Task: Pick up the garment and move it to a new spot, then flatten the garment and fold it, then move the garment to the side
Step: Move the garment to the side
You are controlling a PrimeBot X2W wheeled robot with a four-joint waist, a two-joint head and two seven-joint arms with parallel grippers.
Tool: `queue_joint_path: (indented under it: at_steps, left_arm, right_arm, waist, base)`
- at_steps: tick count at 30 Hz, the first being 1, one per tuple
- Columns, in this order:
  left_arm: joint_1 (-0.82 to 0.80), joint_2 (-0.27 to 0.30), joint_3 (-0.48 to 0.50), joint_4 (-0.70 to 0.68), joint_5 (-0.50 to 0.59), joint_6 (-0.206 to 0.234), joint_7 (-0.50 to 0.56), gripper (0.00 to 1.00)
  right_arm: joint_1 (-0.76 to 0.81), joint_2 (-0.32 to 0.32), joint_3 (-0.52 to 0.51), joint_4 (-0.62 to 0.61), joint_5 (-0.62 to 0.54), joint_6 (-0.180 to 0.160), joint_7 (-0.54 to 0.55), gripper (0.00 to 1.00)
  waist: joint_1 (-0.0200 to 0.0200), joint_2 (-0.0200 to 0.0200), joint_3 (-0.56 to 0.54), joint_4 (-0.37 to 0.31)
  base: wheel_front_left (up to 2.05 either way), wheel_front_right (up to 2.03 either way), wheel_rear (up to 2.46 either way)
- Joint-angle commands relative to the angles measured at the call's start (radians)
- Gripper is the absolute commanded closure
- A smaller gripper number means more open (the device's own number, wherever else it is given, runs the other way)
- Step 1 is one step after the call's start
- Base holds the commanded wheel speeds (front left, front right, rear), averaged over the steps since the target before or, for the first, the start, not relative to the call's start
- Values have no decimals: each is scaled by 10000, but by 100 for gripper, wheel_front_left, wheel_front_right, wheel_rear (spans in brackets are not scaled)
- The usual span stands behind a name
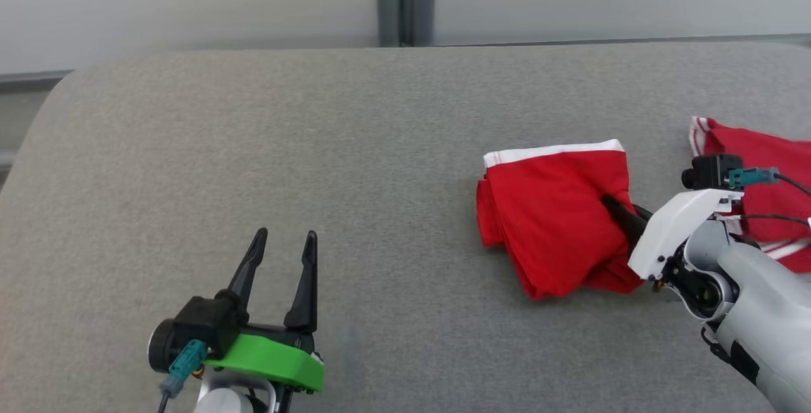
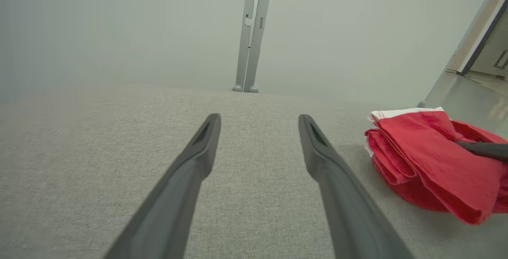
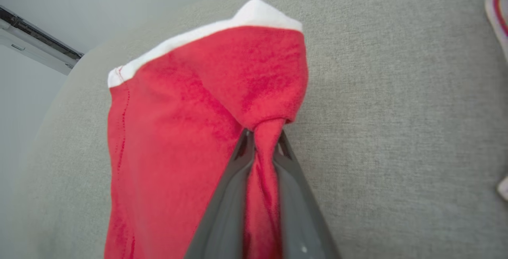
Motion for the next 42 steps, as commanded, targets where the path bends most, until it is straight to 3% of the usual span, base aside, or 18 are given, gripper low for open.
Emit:
queue_joint_path:
  at_steps: [1, 10, 19, 26, 34, 38, 42]
  left_arm:
    - [-57, 26, -122, 33, 8, -67, 2, 0]
    - [-394, -19, -727, 274, 20, -212, 2, 0]
    - [-1111, -32, -1407, 647, 155, -281, 22, 0]
    - [-1806, -30, -1609, 932, 294, -286, 28, 0]
    - [-2153, 113, -1675, 1202, 307, -242, 44, 0]
    - [-2267, 254, -1667, 1121, 351, -212, 140, 0]
    - [-2460, 391, -1715, 943, 393, -196, 324, 0]
  right_arm:
    - [199, -3, 67, -142, 64, -2, -126, 100]
    - [38, -149, 352, -813, 279, -2, -508, 100]
    - [-1323, -427, 988, -1580, 165, -2, -949, 100]
    - [-2698, -1627, 1822, -2554, 774, -2, -1095, 100]
    - [-3233, -3596, 2471, -2910, 1428, -2, -1408, 100]
    - [-3418, -4019, 2436, -2471, 1869, -3, -1818, 100]
    - [-3719, -3979, 2476, -1605, 1873, -3, -2204, 100]
  waist:
    - [0, -1, -361, -1542]
    - [0, -1, -138, -3088]
    - [0, -1, 1062, -3215]
    - [0, -1, 2200, -2956]
    - [0, -1, 2817, -2860]
    - [0, -1, 3137, -2892]
    - [0, -1, 3546, -2879]
  base:
    - [0, 0, 0]
    - [0, 0, 0]
    - [0, 0, 0]
    - [0, 0, 0]
    - [0, 0, 0]
    - [0, 0, 0]
    - [0, 0, 0]
